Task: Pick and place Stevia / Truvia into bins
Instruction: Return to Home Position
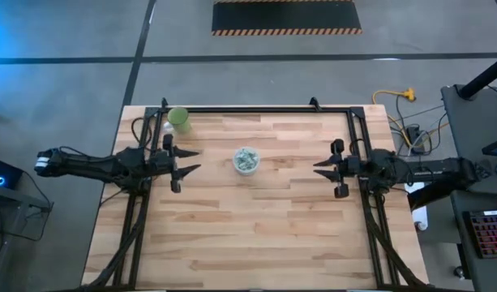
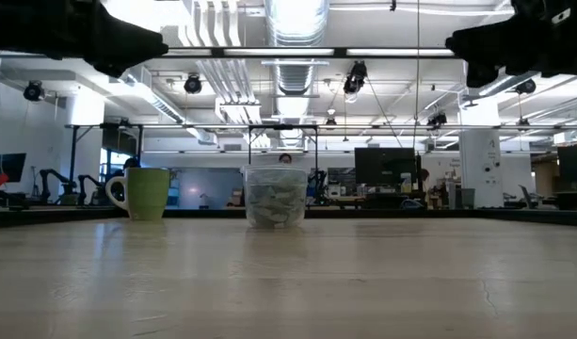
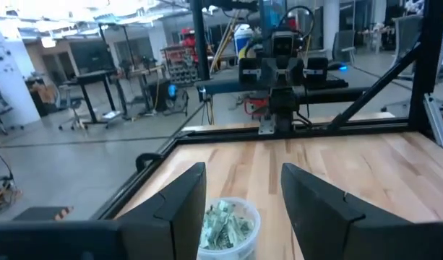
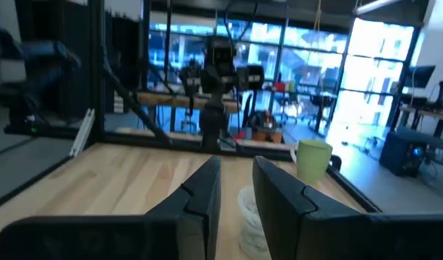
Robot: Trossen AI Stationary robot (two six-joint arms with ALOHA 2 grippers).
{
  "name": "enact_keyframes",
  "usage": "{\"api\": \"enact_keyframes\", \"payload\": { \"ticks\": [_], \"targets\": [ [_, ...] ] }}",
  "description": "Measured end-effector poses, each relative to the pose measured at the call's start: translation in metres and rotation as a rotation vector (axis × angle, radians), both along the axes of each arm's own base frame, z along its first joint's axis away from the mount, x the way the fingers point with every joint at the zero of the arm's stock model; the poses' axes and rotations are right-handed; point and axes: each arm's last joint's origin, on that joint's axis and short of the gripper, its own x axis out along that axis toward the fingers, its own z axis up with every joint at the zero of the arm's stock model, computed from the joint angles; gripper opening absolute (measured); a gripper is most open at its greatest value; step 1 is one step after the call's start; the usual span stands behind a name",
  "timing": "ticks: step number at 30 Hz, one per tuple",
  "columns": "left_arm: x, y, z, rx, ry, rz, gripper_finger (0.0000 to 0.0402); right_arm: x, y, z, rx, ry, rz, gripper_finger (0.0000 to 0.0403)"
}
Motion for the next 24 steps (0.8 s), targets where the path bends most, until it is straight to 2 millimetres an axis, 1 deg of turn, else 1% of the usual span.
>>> {"api": "enact_keyframes", "payload": {
  "ticks": [3, 6, 8, 13, 16, 17, 19, 24],
  "targets": [
    [-0.006, 0.001, -0.006, 0.004, -0.024, 0.000, 0.0164, -0.005, 0.000, -0.002, 0.005, -0.023, 0.006, 0.0073],
    [-0.013, 0.001, -0.009, 0.001, -0.071, -0.002, 0.0164, -0.009, 0.001, -0.004, -0.004, -0.009, 0.045, 0.0073],
    [-0.017, 0.002, -0.015, 0.001, -0.083, -0.002, 0.0164, -0.011, 0.002, -0.006, -0.002, 0.007, 0.047, 0.0073],
    [-0.029, 0.003, -0.022, -0.006, -0.169, -0.003, 0.0164, -0.019, 0.002, -0.004, -0.003, -0.027, 0.051, 0.0073],
    [-0.036, 0.003, -0.026, -0.001, -0.209, -0.018, 0.0164, -0.023, 0.004, -0.005, -0.013, -0.050, 0.111, 0.0073],
    [-0.037, 0.003, -0.026, -0.001, -0.221, -0.019, 0.0164, -0.023, 0.004, -0.007, -0.020, -0.053, 0.139, 0.0073],
    [-0.034, 0.002, -0.033, 0.004, -0.172, -0.020, 0.0164, -0.024, 0.005, -0.011, -0.027, -0.049, 0.171, 0.0073],
    [-0.032, 0.002, -0.034, 0.005, -0.166, -0.021, 0.0164, -0.026, 0.005, -0.022, -0.020, -0.044, 0.172, 0.0073]
  ]
}}
